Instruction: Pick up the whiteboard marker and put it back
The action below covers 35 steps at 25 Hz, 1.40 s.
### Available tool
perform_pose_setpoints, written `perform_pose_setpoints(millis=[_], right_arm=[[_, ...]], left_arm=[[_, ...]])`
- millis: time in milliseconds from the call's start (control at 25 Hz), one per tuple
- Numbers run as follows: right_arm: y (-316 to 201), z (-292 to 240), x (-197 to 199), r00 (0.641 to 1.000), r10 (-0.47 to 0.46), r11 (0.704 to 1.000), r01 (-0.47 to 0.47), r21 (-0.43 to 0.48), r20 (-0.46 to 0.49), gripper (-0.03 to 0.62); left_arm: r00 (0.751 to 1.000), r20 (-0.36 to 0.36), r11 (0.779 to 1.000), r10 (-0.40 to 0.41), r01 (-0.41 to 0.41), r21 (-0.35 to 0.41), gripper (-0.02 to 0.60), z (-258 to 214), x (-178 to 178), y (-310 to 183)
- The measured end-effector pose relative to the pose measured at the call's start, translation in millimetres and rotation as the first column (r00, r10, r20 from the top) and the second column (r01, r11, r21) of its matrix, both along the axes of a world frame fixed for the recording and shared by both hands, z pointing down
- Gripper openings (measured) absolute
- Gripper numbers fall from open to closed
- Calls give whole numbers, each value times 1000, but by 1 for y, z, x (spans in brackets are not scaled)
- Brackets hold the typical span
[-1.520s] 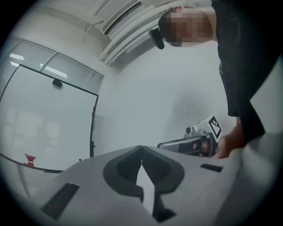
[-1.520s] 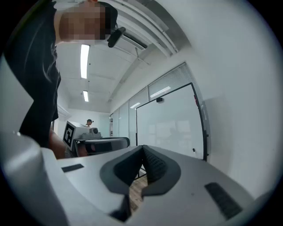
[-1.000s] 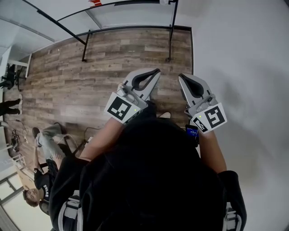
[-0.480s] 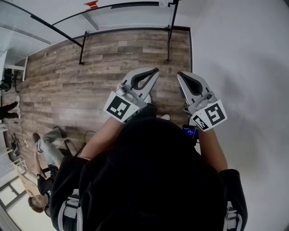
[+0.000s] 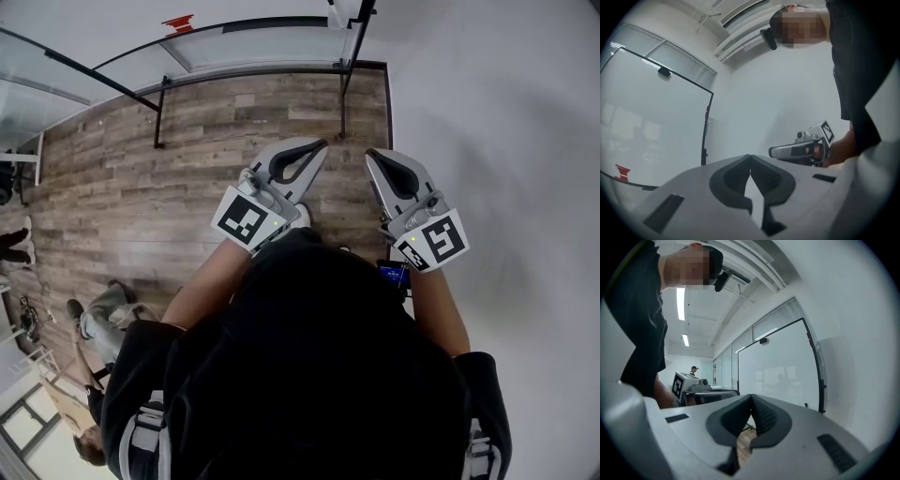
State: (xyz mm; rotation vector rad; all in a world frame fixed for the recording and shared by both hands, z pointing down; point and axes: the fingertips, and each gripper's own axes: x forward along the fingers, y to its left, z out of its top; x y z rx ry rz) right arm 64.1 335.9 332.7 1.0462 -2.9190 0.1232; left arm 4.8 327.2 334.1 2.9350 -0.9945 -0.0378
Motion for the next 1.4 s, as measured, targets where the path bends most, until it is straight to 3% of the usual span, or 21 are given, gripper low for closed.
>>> perform_pose_setpoints(millis=[640,1400], right_arm=[[-60,6,-57,998,57,998,-57,-27,-10,-5],[-152,20,-43,999,43,999,-43,-12,-16,-5]], left_arm=[[997,-34,998,63,-63,-8,3,1,-52,-56],[1000,-19,1000,5,-5,-14,4,10,-53,-147]])
